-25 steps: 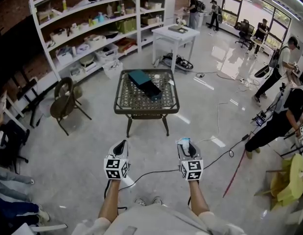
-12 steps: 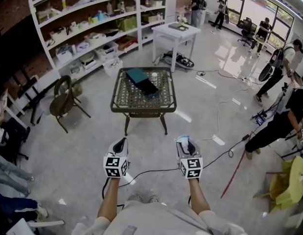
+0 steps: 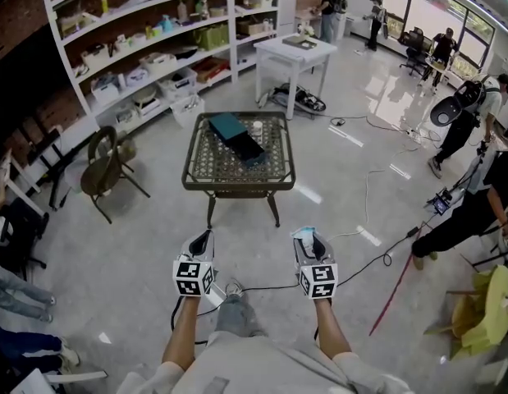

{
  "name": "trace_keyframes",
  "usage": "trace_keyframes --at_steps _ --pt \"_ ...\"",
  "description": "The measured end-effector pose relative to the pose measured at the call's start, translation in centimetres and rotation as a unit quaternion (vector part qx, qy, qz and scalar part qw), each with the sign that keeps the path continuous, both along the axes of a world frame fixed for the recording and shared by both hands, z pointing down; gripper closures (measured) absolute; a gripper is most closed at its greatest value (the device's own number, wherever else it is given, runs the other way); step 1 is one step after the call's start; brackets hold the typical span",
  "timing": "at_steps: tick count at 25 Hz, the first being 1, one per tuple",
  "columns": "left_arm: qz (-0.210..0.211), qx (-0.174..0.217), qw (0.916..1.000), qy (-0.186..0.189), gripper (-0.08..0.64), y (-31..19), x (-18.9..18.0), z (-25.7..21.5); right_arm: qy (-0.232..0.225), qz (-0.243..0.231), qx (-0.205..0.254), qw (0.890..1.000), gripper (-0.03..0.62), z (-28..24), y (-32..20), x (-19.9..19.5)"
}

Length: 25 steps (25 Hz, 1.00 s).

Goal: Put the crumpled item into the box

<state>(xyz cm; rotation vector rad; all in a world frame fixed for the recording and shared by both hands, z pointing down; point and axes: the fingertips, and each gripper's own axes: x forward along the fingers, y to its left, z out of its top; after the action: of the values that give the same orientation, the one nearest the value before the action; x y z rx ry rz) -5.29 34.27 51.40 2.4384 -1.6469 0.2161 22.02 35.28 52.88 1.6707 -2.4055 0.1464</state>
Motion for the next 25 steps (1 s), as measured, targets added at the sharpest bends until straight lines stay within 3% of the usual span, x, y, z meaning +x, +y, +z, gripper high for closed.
trace_keyframes --at_steps 9,25 --pt "0.006 -0.005 0.9999 0.015 0.554 -7.4 -0.2 1.6 0.023 -0.004 -0.001 1.000 0.431 0.5 -7.0 -1.1" --pt "0.033 -0.002 0.9989 0.033 0.554 -28.9 -4.6 1.0 0.029 0.024 -0.005 0.999 0.430 -0.1 -27.4 -6.0"
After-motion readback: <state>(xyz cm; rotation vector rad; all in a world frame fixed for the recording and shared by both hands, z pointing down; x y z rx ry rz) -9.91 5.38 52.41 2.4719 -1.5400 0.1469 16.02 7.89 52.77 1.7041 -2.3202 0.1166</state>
